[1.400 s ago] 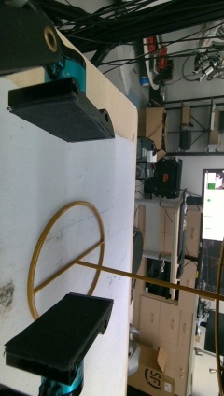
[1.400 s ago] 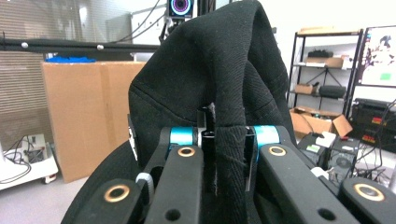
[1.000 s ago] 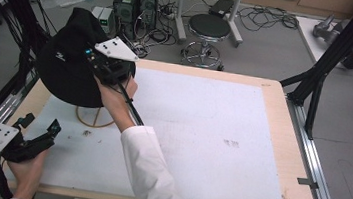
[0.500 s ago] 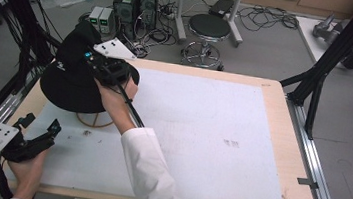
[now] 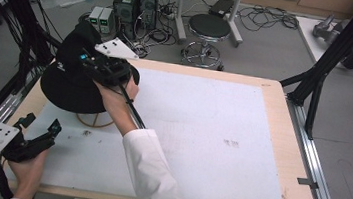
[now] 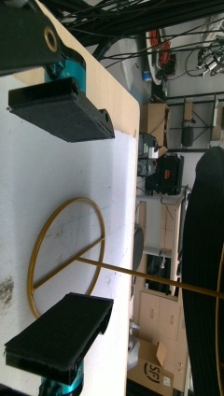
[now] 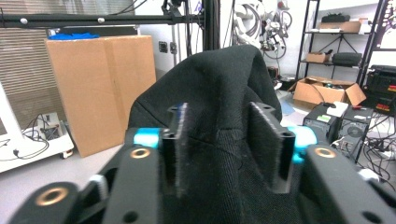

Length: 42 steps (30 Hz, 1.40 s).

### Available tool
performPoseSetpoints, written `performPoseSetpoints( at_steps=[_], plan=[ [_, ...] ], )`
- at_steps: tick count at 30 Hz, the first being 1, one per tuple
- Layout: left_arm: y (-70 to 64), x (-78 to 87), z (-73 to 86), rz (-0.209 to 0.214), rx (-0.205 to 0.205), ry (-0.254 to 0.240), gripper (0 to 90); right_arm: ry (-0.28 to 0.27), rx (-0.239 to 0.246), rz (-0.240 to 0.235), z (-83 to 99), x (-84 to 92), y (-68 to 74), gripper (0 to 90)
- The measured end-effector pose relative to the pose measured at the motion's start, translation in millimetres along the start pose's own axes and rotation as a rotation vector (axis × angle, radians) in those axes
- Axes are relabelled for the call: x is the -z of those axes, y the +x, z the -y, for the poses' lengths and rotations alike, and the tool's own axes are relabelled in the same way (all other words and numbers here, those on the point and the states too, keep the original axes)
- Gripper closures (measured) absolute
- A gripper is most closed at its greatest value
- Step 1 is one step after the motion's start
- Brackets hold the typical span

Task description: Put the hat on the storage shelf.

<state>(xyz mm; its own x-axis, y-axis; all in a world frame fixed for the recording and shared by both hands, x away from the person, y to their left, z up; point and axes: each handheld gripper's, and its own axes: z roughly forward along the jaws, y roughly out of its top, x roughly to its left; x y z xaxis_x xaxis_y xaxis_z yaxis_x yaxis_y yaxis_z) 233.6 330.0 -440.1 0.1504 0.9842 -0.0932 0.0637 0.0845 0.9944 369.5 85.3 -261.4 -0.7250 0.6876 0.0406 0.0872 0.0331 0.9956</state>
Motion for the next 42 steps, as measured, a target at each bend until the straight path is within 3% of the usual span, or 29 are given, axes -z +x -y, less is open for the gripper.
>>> performPoseSetpoints(
  at_steps=[5,8,16,25,42],
  plan=[
    [0.3,0.2,0.0,0.008,0.012,-0.005,16.0,-0.008,0.000,0.001,-1.6,6.5,-0.6,45.9],
    [-0.4,0.7,-0.1,0.011,0.013,-0.009,16.0,-0.022,-0.008,0.041,-2.5,12.4,-2.6,39.0],
    [-2.9,0.4,-0.2,0.021,0.009,-0.007,16.0,-0.036,-0.035,0.076,1.7,31.0,-20.4,30.3],
    [-4.6,0.5,-0.1,0.021,0.004,-0.005,16.0,-0.053,-0.041,0.073,6.9,54.3,-31.7,28.6],
    [-5.9,-0.3,0.0,0.022,-0.003,-0.005,16.0,-0.062,-0.036,0.135,13.4,106.1,-63.3,26.3]
  ],
)
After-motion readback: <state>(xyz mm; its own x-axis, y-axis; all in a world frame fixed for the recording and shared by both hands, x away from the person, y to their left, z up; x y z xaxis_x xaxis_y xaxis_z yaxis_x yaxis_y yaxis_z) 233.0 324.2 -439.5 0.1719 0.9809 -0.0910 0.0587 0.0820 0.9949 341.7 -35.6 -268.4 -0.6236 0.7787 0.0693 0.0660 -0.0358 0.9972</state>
